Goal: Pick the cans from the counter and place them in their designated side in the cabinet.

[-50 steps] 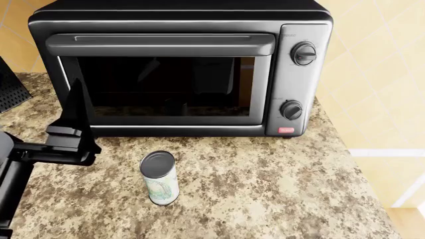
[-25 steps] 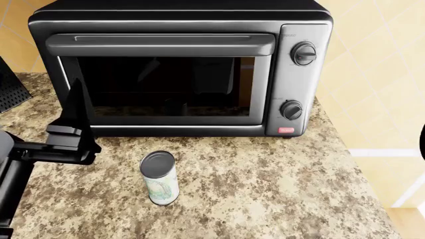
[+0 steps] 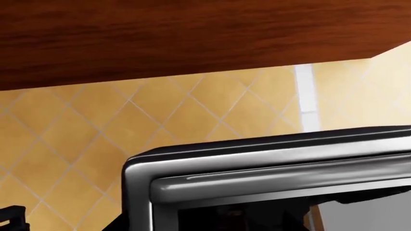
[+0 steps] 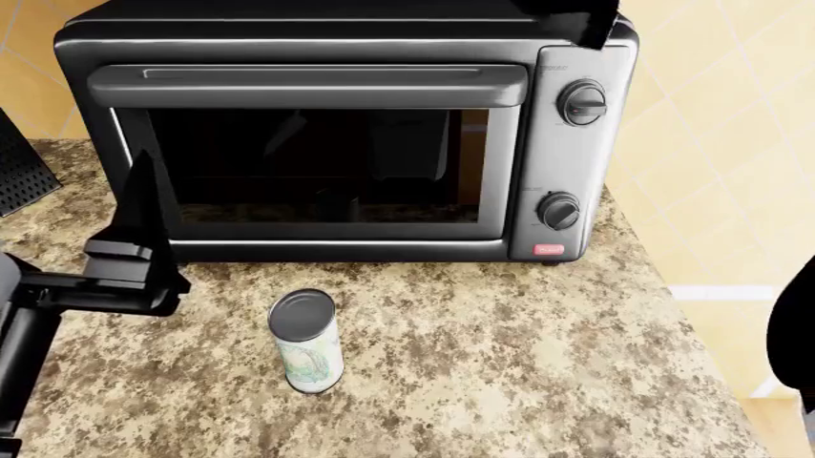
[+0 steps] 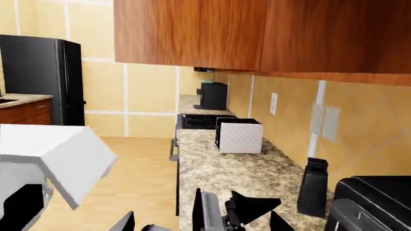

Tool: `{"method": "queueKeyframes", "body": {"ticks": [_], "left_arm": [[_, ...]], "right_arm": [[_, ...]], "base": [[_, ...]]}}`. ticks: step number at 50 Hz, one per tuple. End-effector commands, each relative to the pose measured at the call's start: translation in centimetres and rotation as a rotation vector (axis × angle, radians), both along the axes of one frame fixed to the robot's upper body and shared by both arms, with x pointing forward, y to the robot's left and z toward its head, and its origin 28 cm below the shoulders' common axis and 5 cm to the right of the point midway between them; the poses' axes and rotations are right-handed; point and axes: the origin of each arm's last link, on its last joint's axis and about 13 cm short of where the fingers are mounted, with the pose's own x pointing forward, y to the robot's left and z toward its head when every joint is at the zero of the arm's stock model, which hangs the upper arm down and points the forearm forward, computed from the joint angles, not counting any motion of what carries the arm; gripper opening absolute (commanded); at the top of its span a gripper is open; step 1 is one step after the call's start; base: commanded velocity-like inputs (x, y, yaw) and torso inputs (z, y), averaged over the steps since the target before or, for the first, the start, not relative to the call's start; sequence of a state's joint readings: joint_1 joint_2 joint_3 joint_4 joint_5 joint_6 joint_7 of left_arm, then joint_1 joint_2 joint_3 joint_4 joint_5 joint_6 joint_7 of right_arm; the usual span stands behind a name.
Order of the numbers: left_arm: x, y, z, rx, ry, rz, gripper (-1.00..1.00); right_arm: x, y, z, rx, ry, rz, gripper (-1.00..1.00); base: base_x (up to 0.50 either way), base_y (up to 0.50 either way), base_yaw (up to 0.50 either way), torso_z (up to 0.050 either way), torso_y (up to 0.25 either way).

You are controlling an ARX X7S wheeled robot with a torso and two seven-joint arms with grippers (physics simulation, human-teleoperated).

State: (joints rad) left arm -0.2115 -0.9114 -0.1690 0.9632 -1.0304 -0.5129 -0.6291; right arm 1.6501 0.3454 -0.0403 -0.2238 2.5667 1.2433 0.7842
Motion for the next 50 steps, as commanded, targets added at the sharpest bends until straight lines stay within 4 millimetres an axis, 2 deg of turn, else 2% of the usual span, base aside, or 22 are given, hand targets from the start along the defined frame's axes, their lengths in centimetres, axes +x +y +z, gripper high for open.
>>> {"method": "queueKeyframes", "body": {"ticks": [1,3,5,18,30,41,46,50], "left_arm": [[0.0,0.1,0.0,-0.001,-0.001,0.002,1.00],[0.2,0.1,-0.1,-0.001,0.000,0.003,1.00],[0.1,0.0,-0.2,0.000,0.000,0.002,1.00],[0.1,0.1,-0.2,0.001,0.002,0.003,1.00],[0.1,0.1,-0.3,0.000,0.003,0.004,1.00],[0.2,0.1,-0.4,-0.001,0.006,0.004,1.00],[0.2,0.1,-0.5,0.001,0.008,0.004,1.00],[0.2,0.1,-0.5,0.000,0.008,0.004,1.00]], "right_arm": [[0.2,0.1,-3.8,-0.053,0.080,0.029,1.00],[0.3,0.3,-5.4,-0.068,0.106,0.036,1.00],[0.3,0.4,-6.3,-0.079,0.120,0.041,1.00],[0.1,0.6,-9.0,-0.168,0.188,0.048,1.00],[0.9,1.1,-9.9,-0.206,0.215,0.036,1.00],[3.8,1.0,-9.6,-0.186,0.161,-0.111,1.00],[5.2,1.0,-9.0,-0.169,0.152,-0.145,1.00],[6.0,1.4,-9.3,-0.197,0.156,-0.161,1.00]], "base": [[0.00,0.00,0.00,0.000,0.000],[0.00,0.00,0.00,0.000,0.000],[0.00,0.00,0.00,0.000,0.000],[0.00,0.00,0.00,0.000,0.000],[0.00,0.00,0.00,0.000,0.000],[0.00,0.00,0.00,0.001,0.000],[0.00,0.00,0.00,0.000,0.000],[0.00,0.00,0.00,0.000,0.000]]}}
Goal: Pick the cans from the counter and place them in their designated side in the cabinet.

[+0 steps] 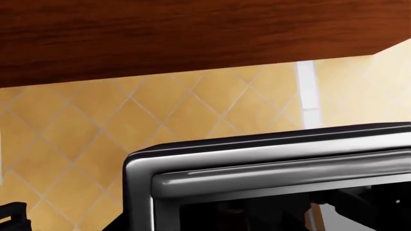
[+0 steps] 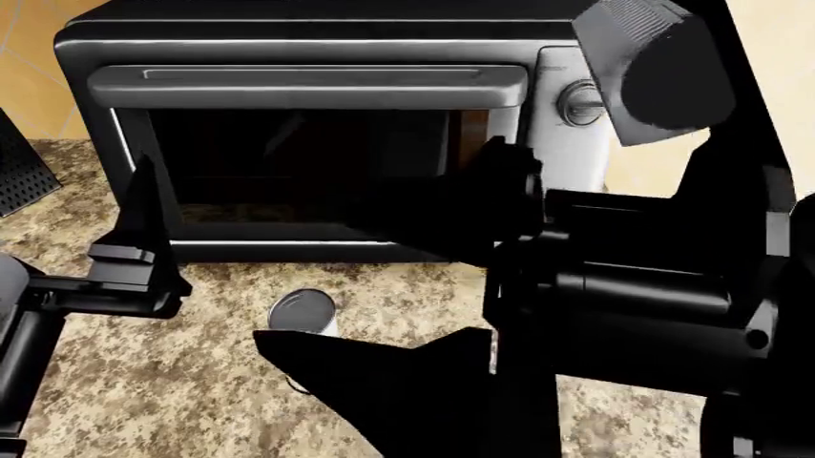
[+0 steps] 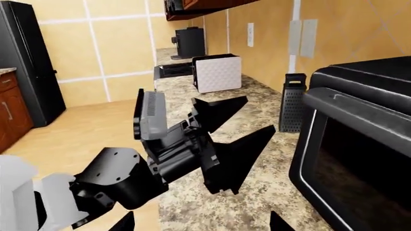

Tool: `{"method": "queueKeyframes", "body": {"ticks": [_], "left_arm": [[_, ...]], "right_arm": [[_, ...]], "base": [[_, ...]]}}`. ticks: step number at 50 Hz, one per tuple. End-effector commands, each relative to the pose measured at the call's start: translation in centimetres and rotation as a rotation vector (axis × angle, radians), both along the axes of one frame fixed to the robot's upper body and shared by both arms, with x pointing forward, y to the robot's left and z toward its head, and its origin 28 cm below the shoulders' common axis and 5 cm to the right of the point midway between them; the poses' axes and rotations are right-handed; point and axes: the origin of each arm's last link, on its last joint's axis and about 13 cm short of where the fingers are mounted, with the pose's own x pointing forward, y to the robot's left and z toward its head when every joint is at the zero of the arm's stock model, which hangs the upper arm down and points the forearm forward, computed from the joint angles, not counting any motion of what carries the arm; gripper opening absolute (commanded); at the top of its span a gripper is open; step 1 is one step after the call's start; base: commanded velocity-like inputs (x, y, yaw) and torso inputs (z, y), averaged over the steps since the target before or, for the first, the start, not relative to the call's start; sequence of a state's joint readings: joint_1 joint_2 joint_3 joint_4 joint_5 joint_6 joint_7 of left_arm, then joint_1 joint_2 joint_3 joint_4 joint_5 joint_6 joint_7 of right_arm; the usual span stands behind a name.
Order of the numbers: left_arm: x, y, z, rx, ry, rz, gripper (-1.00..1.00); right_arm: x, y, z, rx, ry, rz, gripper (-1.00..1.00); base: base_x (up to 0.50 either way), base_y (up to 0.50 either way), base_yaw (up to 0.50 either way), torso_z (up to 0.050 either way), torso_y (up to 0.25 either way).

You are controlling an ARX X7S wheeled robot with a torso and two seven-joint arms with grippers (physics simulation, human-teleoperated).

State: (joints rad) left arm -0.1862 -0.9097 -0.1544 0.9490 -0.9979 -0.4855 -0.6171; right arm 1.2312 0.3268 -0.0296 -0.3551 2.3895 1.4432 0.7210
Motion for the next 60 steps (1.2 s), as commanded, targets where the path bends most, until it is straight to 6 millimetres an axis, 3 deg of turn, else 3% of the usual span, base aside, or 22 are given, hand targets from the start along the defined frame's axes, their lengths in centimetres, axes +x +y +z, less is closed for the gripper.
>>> {"method": "queueKeyframes", "body": {"ticks": [1,8,21,46,60], "left_arm": [[0.0,0.0,-0.1,-0.001,0.003,0.000,1.00],[0.2,0.0,-0.3,0.000,0.006,-0.002,1.00],[0.3,0.1,-0.4,0.000,0.007,0.000,1.00],[0.7,0.1,-0.6,-0.004,0.012,-0.001,1.00],[0.6,0.0,-0.6,0.001,0.014,-0.001,1.00]], "right_arm": [[2.5,0.4,-0.2,-0.037,-0.001,-0.072,1.00],[5.0,0.8,-0.5,-0.081,-0.007,-0.144,1.00],[6.8,1.6,-0.6,-0.198,-0.009,-0.161,1.00],[7.7,3.6,-1.3,-0.334,0.045,-0.077,1.00],[8.3,3.7,-3.0,-0.260,0.012,-0.068,1.00]], "base": [[0.00,0.00,0.00,0.000,0.000],[0.00,0.00,0.00,0.000,0.000],[0.00,0.00,0.00,0.000,0.000],[0.00,0.00,0.00,0.000,0.000],[0.00,0.00,0.00,0.000,0.000]]}}
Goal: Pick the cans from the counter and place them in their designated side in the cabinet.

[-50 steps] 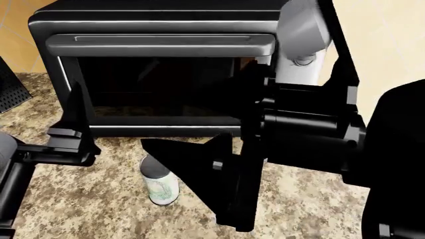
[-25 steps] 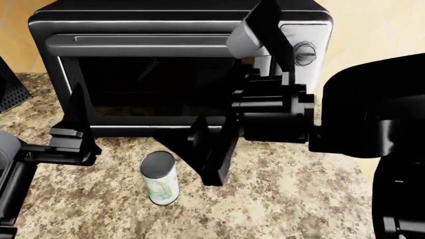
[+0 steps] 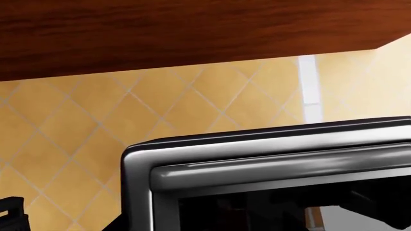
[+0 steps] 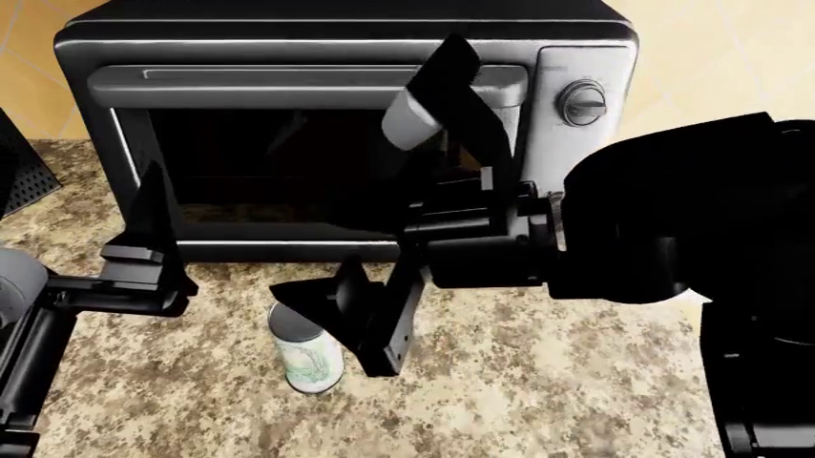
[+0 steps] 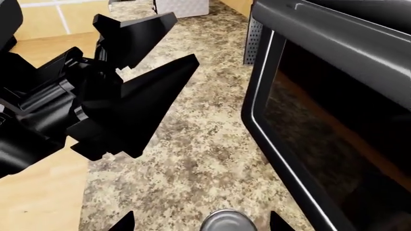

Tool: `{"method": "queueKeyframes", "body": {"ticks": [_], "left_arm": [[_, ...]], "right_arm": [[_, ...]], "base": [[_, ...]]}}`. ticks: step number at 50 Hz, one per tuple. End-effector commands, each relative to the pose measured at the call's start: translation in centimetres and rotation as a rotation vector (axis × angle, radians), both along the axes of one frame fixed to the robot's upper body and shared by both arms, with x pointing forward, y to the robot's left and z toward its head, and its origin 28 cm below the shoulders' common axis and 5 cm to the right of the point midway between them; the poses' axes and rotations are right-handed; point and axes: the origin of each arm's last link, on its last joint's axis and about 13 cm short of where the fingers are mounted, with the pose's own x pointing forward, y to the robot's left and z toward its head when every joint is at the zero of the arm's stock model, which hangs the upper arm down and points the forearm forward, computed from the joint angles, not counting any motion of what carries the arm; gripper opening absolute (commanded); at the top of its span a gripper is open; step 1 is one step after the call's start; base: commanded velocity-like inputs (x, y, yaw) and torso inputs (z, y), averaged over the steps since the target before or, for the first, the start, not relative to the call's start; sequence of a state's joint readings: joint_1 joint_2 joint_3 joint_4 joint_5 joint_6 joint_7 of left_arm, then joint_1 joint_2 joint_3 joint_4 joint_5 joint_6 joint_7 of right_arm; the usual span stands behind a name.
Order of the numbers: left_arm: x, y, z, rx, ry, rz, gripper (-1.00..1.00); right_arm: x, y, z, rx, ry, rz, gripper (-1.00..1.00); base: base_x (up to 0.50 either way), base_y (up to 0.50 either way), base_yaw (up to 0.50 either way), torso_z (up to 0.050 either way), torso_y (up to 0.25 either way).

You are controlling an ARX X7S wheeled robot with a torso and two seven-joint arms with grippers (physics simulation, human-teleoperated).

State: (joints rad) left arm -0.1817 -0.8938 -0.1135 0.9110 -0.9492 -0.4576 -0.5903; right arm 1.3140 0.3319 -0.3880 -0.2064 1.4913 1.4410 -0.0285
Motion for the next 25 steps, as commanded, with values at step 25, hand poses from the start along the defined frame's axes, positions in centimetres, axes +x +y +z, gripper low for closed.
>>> {"method": "queueKeyframes", "body": {"ticks": [25], "left_arm": [[0.4,-0.4,-0.5,0.008,0.016,-0.009,1.00]], "right_arm": [[0.4,-0.2,-5.3,0.184,-0.088,0.058,1.00]], "base": [[0.00,0.00,0.00,0.000,0.000]]}}
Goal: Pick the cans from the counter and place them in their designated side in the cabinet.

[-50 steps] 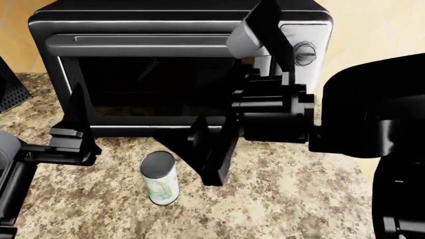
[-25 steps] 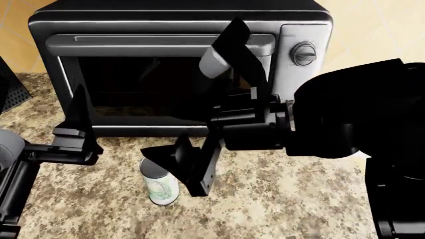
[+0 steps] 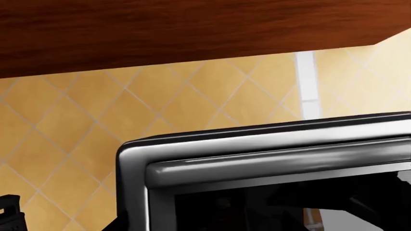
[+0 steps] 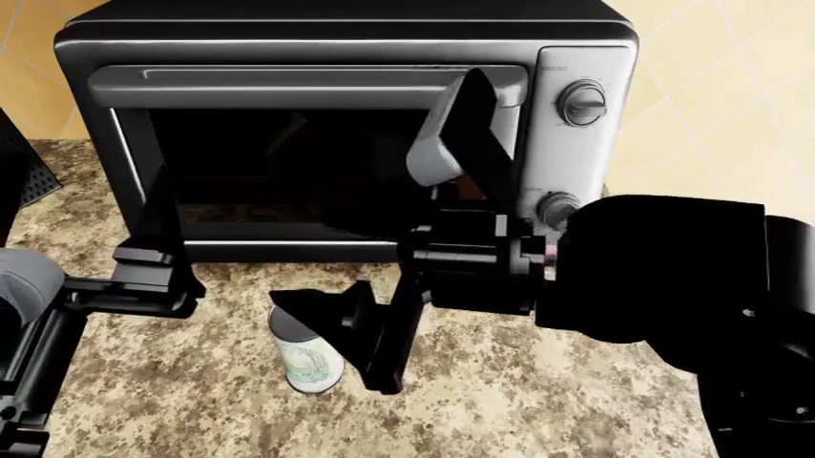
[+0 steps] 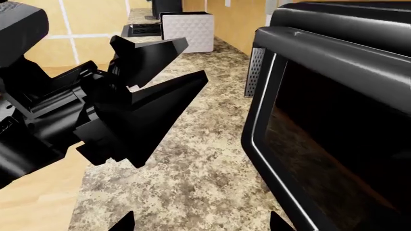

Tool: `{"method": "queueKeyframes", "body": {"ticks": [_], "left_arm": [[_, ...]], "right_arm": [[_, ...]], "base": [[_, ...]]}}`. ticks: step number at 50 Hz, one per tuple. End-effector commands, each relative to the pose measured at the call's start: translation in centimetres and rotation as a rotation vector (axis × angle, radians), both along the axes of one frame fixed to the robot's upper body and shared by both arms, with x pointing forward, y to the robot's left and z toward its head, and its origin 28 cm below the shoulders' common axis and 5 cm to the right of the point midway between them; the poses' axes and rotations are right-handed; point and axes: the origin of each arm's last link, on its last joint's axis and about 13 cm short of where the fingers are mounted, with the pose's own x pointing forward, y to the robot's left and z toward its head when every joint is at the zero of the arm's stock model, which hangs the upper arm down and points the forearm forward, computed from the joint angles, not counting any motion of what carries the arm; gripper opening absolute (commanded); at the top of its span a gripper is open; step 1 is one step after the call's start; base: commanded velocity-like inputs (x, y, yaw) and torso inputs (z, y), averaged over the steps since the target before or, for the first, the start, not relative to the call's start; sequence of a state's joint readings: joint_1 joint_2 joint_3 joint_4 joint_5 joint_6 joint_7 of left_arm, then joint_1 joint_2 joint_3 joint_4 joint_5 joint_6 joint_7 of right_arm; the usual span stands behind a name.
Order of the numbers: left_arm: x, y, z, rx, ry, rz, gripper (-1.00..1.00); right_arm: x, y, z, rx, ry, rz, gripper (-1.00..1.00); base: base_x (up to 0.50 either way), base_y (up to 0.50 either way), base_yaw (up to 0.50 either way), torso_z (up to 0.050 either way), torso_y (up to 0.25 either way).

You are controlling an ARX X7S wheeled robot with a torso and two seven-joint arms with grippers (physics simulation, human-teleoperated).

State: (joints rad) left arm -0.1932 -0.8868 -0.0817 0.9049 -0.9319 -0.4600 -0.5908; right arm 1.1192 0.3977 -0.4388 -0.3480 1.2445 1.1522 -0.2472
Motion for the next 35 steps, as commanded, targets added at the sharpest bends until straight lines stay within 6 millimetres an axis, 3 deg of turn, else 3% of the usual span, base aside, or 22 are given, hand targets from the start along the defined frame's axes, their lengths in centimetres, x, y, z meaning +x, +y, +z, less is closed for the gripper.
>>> {"method": "queueKeyframes", "body": {"ticks": [1,35], "left_arm": [[0.2,-0.2,-0.3,0.003,0.007,-0.005,1.00],[0.3,0.1,-0.7,-0.003,0.014,-0.002,1.00]], "right_arm": [[-0.1,-0.1,-1.7,0.037,0.000,0.032,1.00],[1.4,0.5,-3.4,-0.069,0.004,-0.045,1.00]], "base": [[0.00,0.00,0.00,0.000,0.000],[0.00,0.00,0.00,0.000,0.000]]}}
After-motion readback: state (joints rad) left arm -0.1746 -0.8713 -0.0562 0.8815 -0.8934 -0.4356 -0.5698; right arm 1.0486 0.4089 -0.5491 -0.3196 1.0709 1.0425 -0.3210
